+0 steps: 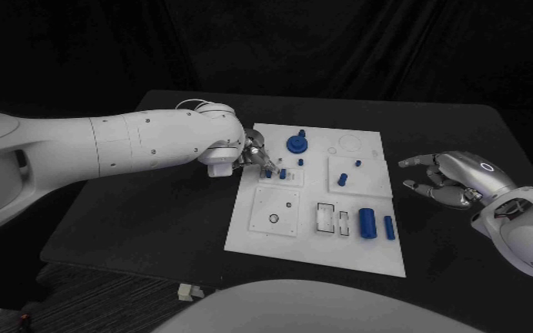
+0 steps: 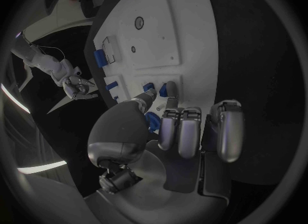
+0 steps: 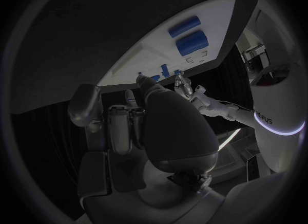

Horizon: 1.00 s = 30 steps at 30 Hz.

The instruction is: Assemble the parts on the task board

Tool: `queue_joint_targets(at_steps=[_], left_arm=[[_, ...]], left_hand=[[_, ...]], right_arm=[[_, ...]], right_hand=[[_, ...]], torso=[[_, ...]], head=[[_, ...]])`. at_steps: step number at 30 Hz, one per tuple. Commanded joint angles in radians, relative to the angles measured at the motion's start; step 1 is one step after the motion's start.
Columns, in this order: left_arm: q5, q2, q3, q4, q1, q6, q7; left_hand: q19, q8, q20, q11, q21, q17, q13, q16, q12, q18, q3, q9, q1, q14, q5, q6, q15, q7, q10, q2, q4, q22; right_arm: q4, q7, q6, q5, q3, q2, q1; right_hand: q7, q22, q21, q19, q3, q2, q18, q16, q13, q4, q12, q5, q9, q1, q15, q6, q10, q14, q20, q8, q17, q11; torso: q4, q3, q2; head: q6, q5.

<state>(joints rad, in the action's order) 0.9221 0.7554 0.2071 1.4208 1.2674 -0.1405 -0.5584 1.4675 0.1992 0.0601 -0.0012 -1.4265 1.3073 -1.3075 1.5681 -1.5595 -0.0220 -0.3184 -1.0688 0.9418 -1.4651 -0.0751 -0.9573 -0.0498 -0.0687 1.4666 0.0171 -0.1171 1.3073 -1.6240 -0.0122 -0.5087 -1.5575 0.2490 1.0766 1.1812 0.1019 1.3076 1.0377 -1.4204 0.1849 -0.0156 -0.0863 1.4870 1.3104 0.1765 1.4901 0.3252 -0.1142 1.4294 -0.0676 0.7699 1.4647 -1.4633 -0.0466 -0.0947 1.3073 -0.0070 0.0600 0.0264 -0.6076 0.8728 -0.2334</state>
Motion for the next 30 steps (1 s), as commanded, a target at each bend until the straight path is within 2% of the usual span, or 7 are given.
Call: queue_joint_targets(at_steps=[1,9,17,20,24,26,30], left_arm=[[-0.004,-0.004,0.008,-0.001,-0.012,-0.039,-0.015],[-0.004,-0.003,0.008,-0.003,-0.012,-0.041,-0.018],[-0.004,-0.002,0.008,-0.002,-0.012,-0.026,-0.01],[-0.004,0.002,0.008,-0.001,-0.012,0.005,0.011],[-0.004,0.01,0.008,0.004,-0.012,0.071,0.056],[-0.003,0.02,0.008,0.011,-0.011,0.121,0.09],[-0.003,0.037,0.008,0.025,-0.007,0.185,0.136]], left_hand=[[0.008,-0.012,0.01,0.01,0.01,0.263,-0.247,0.003,0.005,-0.016,0.045,0.012,-0.033,-0.106,0.022,0.002,0.009,-0.008,0.085,0.003,-0.028,0.212],[0.006,-0.013,0.012,0.011,0.012,0.263,-0.247,0.003,0.005,-0.017,0.069,0.015,-0.041,-0.106,0.022,-0.002,0.011,-0.009,0.084,-0.001,-0.043,0.212],[0.007,0.007,0.012,0.008,0.011,0.263,-0.248,0.003,0.005,-0.017,0.115,-0.008,-0.053,-0.106,0.023,-0.015,0.009,-0.004,0.085,-0.019,-0.079,0.212],[0.008,0.019,0.011,0.007,0.01,0.263,-0.248,0.003,0.004,-0.016,0.149,-0.027,-0.066,-0.106,0.021,-0.013,0.008,-0.003,0.086,-0.028,-0.114,0.213],[0.009,0.025,0.01,0.007,0.008,0.263,-0.249,0.003,0.003,-0.016,0.171,-0.038,-0.068,-0.106,0.022,-0.011,0.008,-0.002,0.086,-0.032,-0.133,0.213],[0.018,0.052,0.007,0.002,-0.006,0.263,-0.257,0.003,-0.005,-0.013,0.223,-0.065,-0.086,-0.106,0.022,-0.024,0.003,0.004,0.097,-0.028,-0.173,0.218],[0.026,0.082,0.002,-0.004,-0.018,0.263,-0.263,0.003,-0.011,-0.01,0.273,-0.096,-0.082,-0.106,0.022,-0.026,-0.002,0.01,0.104,-0.038,-0.174,0.221]], right_arm=[[-0.001,-0.018,0.005,-0.005,-0.001,0.001,-0.003],[0.0,-0.018,0.006,-0.005,-0.001,-0.001,-0.003],[0.0,-0.017,0.006,-0.005,-0.001,-0.001,-0.003],[0.001,-0.017,0.005,-0.005,-0.001,0.0,-0.003],[0.001,-0.016,0.001,-0.005,-0.001,0.0,-0.003],[0.001,-0.015,-0.002,-0.005,-0.001,0.0,-0.003],[0.0,-0.014,-0.014,-0.005,-0.001,0.003,-0.003]], right_hand=[[-0.002,0.137,-0.003,0.005,0.005,0.0,-0.008,-0.003,0.175,0.0,-0.007,0.005,0.001,0.007,0.004,0.007,0.034,-0.085,0.0,0.004,0.188,0.006],[-0.002,0.137,-0.005,0.006,0.007,0.0,-0.009,-0.004,0.174,-0.001,-0.007,0.007,0.001,0.008,0.004,0.008,0.034,-0.085,0.0,0.005,0.187,0.006],[-0.002,0.137,-0.005,0.005,0.01,0.002,-0.009,-0.004,0.174,0.0,-0.007,0.011,0.002,0.008,0.004,0.008,0.034,-0.085,0.0,0.005,0.187,0.006],[-0.001,0.137,-0.006,0.005,0.011,0.002,-0.009,-0.004,0.174,0.0,-0.007,0.012,0.002,0.008,0.004,0.008,0.034,-0.085,0.0,0.006,0.186,0.007],[-0.001,0.137,-0.005,0.005,0.012,0.003,-0.008,-0.004,0.174,0.0,-0.007,0.014,0.002,0.008,0.004,0.009,0.034,-0.085,0.0,0.006,0.187,0.007],[-0.001,0.137,-0.006,0.005,0.013,0.003,-0.008,-0.003,0.173,0.0,-0.008,0.016,0.002,0.008,0.004,0.009,0.034,-0.085,0.0,0.006,0.187,0.007],[-0.001,0.137,-0.006,0.005,0.013,0.003,-0.008,-0.003,0.173,0.0,-0.008,0.016,0.002,0.008,0.004,0.009,0.034,-0.085,0.0,0.006,0.187,0.007]], torso=[[-0.0003,0.0011,0.0],[0.0013,0.0003,-0.001],[-0.0013,0.0011,-0.001],[-0.0023,0.0012,0.0],[-0.0022,0.0009,0.0],[-0.0014,0.0003,0.0],[-0.0004,0.0,-0.001]], head=[[0.0,-0.001],[0.0,-0.006],[0.0,-0.006],[0.0,-0.006],[0.0,-0.005],[0.0,-0.005],[0.0,-0.003]])
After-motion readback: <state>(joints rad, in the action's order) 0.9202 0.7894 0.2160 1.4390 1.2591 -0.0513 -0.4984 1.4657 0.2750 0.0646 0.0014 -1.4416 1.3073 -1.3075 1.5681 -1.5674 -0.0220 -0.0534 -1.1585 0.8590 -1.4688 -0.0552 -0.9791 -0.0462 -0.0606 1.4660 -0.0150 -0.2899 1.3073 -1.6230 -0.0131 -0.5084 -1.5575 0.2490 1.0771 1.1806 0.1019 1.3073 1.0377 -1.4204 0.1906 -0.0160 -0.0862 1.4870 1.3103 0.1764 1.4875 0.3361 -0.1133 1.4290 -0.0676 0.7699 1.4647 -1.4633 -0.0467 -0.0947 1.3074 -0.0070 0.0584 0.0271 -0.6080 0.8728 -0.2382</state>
